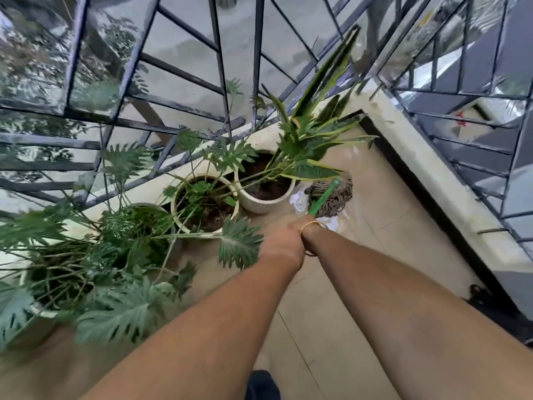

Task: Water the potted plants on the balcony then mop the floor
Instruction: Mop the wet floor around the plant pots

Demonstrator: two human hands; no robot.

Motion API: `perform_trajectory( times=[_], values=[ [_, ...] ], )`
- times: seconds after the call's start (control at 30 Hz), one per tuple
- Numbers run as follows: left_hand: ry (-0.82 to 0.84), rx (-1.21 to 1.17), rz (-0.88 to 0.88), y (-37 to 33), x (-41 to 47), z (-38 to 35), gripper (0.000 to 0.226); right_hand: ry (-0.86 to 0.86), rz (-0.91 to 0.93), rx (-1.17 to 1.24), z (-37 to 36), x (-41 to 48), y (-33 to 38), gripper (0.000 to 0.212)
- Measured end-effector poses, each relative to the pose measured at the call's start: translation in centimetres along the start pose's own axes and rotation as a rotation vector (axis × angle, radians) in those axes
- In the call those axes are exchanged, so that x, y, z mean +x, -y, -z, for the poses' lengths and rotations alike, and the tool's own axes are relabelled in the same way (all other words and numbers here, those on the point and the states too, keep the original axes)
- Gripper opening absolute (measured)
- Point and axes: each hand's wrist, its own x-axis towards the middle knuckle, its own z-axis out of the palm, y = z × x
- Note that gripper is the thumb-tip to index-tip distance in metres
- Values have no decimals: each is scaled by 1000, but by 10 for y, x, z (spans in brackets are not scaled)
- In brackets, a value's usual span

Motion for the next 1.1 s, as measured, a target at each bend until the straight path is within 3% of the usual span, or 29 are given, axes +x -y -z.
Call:
perform_trajectory(
  times=[0.07, 0.47, 0.6, 0.87, 1.0, 1.1],
  values=[
    [15, -16, 3, 10, -2, 5, 41, -36, 23, -5, -7, -3, 9, 21],
    [116, -28, 169, 101, -93, 24, 37, 179, -28, -111, -100, -80, 44, 15],
    [147, -20, 205, 123, -124, 24, 39, 197, -23, -97, -121, -116, 48, 36],
    [222, -18, 316, 157, -187, 67, 38, 328, -3, -33, -173, -161, 77, 20],
    [374, 2, 335, 176, -212, 80, 39, 373, 8, -2, -186, -193, 89, 25],
    [463, 0, 348, 195, -224, 81, 27, 416, 36, 33, -202, -213, 92, 24]
  ],
)
